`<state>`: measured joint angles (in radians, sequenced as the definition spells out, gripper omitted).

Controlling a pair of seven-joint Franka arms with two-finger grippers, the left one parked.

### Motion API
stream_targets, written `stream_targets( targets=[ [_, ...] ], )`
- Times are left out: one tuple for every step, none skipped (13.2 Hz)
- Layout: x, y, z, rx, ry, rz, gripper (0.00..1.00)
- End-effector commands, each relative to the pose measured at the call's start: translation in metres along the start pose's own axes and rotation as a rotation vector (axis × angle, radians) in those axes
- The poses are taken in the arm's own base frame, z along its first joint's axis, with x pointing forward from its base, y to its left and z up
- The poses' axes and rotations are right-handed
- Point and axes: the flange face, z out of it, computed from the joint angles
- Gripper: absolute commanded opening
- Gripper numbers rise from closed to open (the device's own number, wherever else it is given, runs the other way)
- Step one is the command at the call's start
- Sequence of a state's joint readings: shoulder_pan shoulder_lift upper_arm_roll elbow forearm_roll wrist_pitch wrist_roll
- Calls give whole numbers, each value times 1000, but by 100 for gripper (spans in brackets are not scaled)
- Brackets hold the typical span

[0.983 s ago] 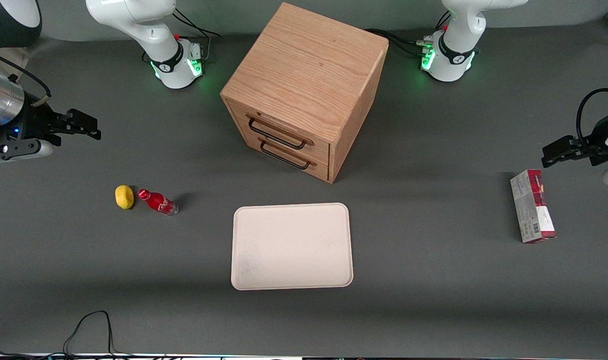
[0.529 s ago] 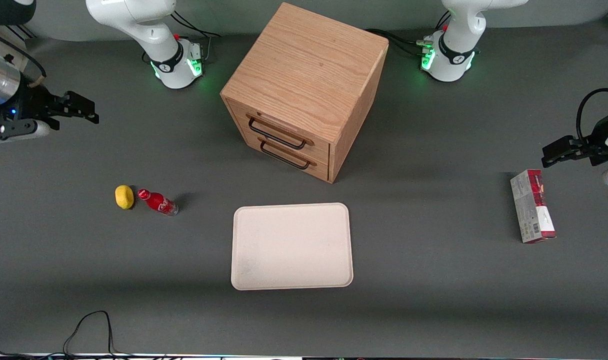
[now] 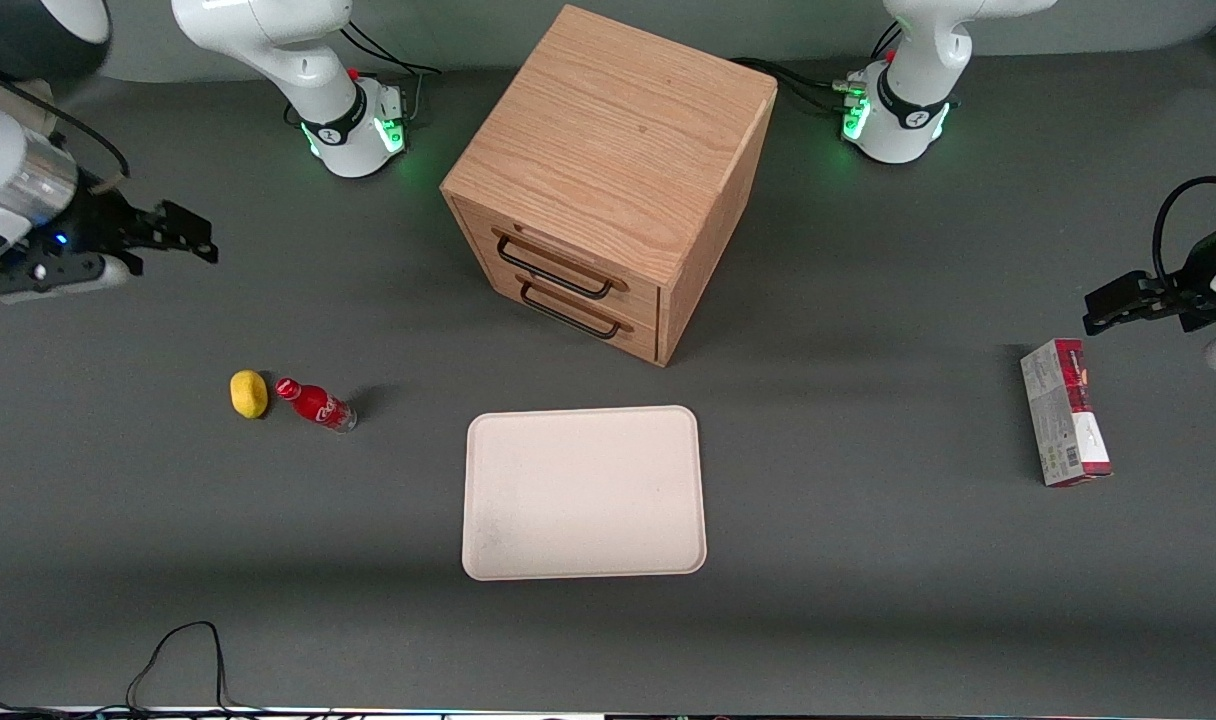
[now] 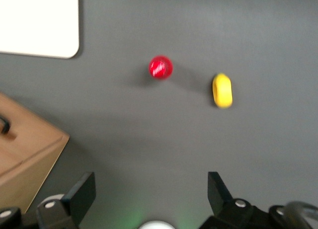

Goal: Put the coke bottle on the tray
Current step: 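Move the open right gripper over the red Coca-Cola bottle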

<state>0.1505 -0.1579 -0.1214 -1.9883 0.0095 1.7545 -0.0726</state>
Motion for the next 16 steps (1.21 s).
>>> stream_targets(
  targets=[
    [27,-1,77,-16,5,14,100],
    [40,-1,98,-21,3,14,100],
    [50,0,113,-26,22,14,100],
    [57,0,130,-31,23,13,100],
    [63,0,143,-35,25,13,100],
    [68,-2,154,-36,28,9,100],
    [73,-6,163,-40,37,2,100],
    [77,-9,171,-43,40,-3,100],
    [79,-8,177,-43,43,-2,100],
    [80,-8,180,-44,42,-2,100],
    [80,-7,181,-44,45,-1,100],
    [80,-8,181,-44,45,-3,100],
    [81,-8,181,-44,46,-3,100],
    [81,-9,183,-45,42,-4,100],
    [81,-9,184,-45,40,1,100],
    [81,-9,184,-45,40,1,100]
  ],
)
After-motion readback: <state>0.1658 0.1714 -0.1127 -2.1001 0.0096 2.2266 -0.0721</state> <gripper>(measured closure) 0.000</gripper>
